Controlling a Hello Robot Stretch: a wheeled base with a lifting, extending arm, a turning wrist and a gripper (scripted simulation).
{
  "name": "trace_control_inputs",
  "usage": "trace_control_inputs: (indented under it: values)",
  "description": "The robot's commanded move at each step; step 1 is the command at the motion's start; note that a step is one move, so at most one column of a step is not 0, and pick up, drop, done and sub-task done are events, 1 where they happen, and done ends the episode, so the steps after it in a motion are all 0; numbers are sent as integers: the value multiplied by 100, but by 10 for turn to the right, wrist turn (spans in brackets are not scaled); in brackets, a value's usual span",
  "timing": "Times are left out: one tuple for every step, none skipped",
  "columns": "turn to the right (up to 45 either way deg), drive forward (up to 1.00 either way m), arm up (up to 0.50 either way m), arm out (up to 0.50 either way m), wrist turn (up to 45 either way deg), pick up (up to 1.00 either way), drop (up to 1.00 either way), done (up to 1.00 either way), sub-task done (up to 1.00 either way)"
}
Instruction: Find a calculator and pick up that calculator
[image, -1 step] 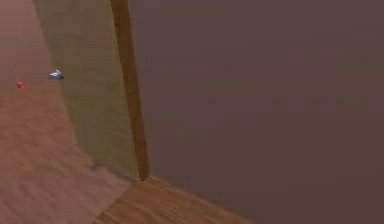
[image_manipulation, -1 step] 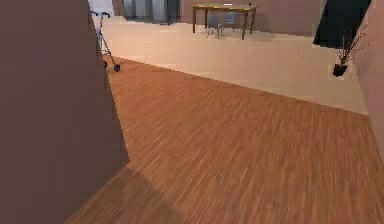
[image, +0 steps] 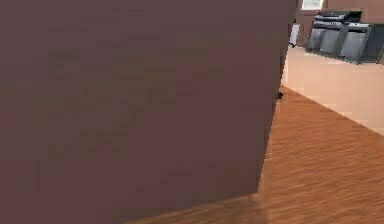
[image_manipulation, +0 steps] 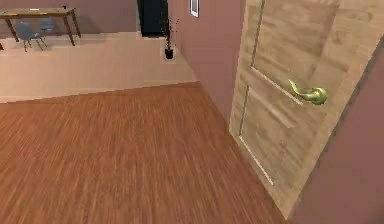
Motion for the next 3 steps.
trace_control_inputs:
  values:
    - [450,0,0,0,0,0,0,0,0]
    - [30,0,0,0,0,0,0,0,0]
    - [0,100,0,0,0,0,0,0,0]
